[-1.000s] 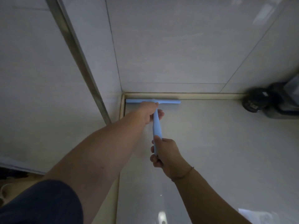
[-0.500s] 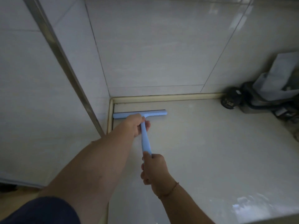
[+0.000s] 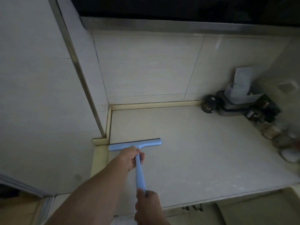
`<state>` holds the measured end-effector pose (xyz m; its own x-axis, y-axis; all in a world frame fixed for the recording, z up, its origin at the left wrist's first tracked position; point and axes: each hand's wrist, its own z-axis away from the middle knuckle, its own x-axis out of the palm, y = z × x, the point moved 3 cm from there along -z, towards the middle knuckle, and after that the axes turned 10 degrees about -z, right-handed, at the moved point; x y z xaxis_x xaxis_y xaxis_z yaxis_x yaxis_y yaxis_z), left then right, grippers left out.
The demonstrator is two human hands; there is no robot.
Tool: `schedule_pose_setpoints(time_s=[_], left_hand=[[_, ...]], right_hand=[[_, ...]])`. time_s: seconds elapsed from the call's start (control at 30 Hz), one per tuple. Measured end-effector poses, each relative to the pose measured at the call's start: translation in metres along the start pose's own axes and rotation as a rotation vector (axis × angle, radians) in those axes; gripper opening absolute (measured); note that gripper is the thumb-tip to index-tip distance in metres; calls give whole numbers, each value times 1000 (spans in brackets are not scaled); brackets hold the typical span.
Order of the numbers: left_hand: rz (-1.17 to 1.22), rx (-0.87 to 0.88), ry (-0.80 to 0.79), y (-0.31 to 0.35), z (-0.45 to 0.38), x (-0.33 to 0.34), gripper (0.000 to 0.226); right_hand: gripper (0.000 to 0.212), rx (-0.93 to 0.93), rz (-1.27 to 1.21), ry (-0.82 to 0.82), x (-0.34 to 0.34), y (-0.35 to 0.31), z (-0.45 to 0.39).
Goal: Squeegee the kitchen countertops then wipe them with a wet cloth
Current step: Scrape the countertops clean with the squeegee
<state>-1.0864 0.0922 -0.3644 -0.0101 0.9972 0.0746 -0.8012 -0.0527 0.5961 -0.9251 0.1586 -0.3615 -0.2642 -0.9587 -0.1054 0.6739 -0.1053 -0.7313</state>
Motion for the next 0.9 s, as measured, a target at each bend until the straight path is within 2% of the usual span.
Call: schedule_pose_setpoints(time_s=[0.07,0.2,0.37,0.73,0.9], left_hand=[[2,-9,1,-11,12,2,14],[27,4,42,-20,28,5,16],[35,-21,21,-34,35,2,14],[28,-64,-1,-76,65,0,14],[81,-47,16,-74,73,2,12]], right_hand=[[68,-26,24,18,-1,14,3],[57,-10,-11,-14,-6,16,14],[69,-8,-6,40,-10,40,16],[33,-37,195,59,-31,62,63],[46,-6,136,28,-29,71,60]])
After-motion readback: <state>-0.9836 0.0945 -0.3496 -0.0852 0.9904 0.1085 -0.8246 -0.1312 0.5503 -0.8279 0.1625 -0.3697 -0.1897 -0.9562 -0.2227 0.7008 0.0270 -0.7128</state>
